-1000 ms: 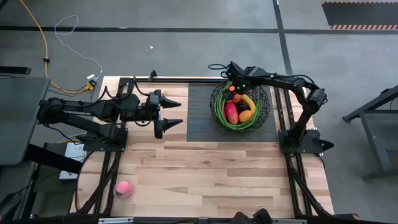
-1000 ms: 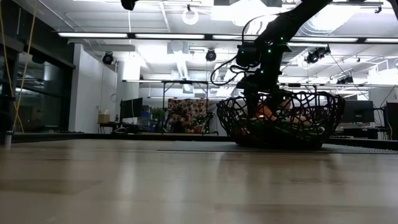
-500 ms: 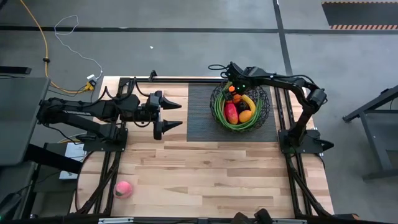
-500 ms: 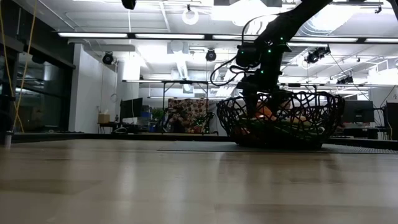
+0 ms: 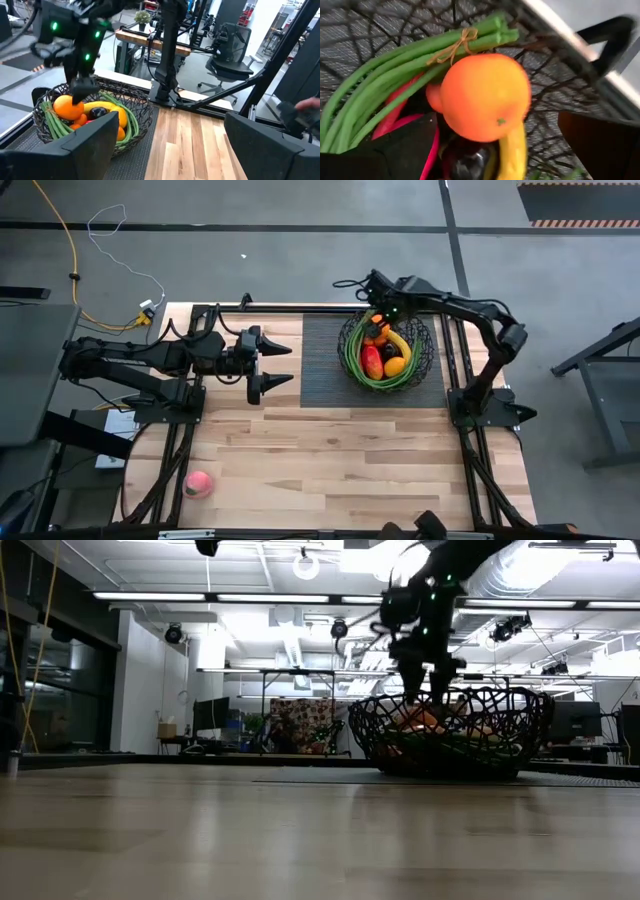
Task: Build produce basket
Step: Put the peach into the black basket
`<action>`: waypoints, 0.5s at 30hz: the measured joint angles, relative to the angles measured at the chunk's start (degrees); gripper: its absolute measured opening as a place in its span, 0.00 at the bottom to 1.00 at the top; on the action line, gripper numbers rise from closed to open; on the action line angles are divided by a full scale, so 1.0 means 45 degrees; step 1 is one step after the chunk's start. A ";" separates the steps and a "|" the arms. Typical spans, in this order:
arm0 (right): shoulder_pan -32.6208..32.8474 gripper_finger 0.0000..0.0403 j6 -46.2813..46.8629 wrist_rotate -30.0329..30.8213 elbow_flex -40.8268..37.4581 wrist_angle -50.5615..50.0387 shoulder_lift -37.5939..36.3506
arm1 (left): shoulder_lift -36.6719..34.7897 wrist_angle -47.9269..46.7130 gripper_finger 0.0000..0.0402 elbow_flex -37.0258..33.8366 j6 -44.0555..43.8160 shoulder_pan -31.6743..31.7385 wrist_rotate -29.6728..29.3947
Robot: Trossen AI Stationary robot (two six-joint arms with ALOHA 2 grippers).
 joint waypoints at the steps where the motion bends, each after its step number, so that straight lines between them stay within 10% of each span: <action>1: 0.0002 0.99 -0.0203 0.0030 0.0069 -0.0093 -0.0255 | 0.0003 -0.0001 0.87 0.0000 0.0001 0.0004 -0.0006; 9: 0.0727 0.99 -0.0864 -0.1379 -0.2284 0.1707 -0.4819 | 0.0001 0.0004 0.87 0.0000 0.0233 0.0005 -0.0083; 15: 0.1993 0.99 0.1731 -0.4263 -0.6966 0.7653 -0.9532 | -0.0116 0.0001 0.87 -0.0005 -0.0009 0.0011 0.0192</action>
